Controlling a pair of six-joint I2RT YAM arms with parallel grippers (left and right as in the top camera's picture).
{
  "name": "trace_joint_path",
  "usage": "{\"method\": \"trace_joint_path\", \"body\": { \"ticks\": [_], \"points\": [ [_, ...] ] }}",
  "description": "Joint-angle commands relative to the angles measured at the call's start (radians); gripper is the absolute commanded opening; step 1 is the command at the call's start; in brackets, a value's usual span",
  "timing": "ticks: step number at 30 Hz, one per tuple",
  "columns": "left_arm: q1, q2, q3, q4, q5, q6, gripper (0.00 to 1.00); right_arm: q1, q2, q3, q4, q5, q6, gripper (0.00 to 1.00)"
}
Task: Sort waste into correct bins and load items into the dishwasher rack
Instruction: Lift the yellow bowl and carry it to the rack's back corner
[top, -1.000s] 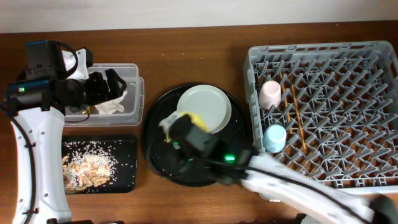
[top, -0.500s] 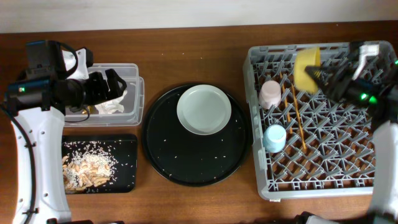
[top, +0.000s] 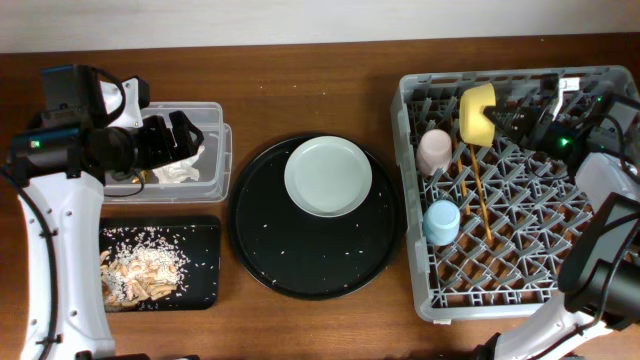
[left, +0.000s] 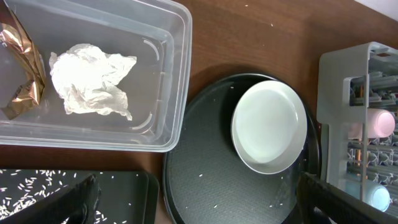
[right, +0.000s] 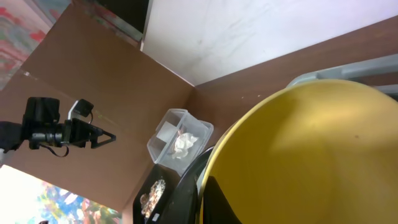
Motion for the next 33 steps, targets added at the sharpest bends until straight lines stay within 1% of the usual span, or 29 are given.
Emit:
{"method": "trace_joint_path", "body": {
  "ticks": [1, 3, 6, 10, 16, 18, 19, 20, 21, 24, 27, 28, 30, 31, 33],
  "points": [
    [0.002, 0.000, -0.002, 0.002, 0.000, -0.006, 1.00, 0.011, 0.000, 0.006, -0.011, -0.035, 0.004, 0.04],
    [0.002, 0.000, -0.002, 0.002, 0.000, -0.006, 1.00, 0.010, 0.000, 0.006, -0.016, -0.032, 0.004, 0.04],
    [0.002, 0.000, -0.002, 0.002, 0.000, -0.006, 1.00, 0.008, 0.000, 0.003, -0.066, 0.039, 0.003, 0.04],
    [0.002, 0.000, -0.002, 0.002, 0.000, -0.006, 1.00, -0.006, 0.000, 0.000, -0.072, 0.040, 0.004, 0.04],
    [0.002, 0.000, -0.002, 0.002, 0.000, -0.006, 1.00, -0.126, 0.000, 0.000, -0.175, 0.062, 0.004, 0.04],
    [0.002, 0.000, -0.002, 0.002, 0.000, -0.006, 1.00, -0.161, 0.000, 0.000, -0.186, 0.062, 0.004, 0.05],
    [0.002, 0.000, -0.002, 0.002, 0.000, -0.006, 1.00, -0.177, 0.000, 0.000, -0.194, 0.062, 0.004, 0.08],
    [0.002, 0.000, -0.002, 0.002, 0.000, -0.006, 1.00, -0.187, 0.000, 0.000, -0.197, 0.062, 0.004, 0.19],
    [0.002, 0.000, -0.002, 0.002, 0.000, -0.006, 1.00, -0.196, 0.000, 0.000, -0.204, 0.063, 0.004, 0.19],
    [0.002, 0.000, -0.002, 0.002, 0.000, -0.006, 1.00, -0.202, 0.000, 0.000, -0.203, 0.063, 0.004, 0.29],
    [0.002, 0.000, -0.002, 0.002, 0.000, -0.006, 1.00, -0.202, 0.000, 0.000, -0.202, 0.109, 0.010, 0.29],
    [0.002, 0.000, -0.002, 0.002, 0.000, -0.006, 1.00, -0.204, -0.001, 0.002, -0.193, 0.123, 0.033, 0.29],
    [0.002, 0.000, -0.002, 0.002, 0.000, -0.006, 1.00, -0.224, -0.003, 0.014, -0.112, 0.134, 0.156, 0.29],
    [0.002, 0.000, -0.002, 0.002, 0.000, -0.006, 1.00, -0.241, -0.005, 0.036, -0.075, 0.134, 0.241, 0.29],
    [0.002, 0.000, -0.002, 0.002, 0.000, -0.006, 1.00, -0.265, -0.024, 0.093, -0.064, 0.129, 0.326, 0.29]
  ]
}}
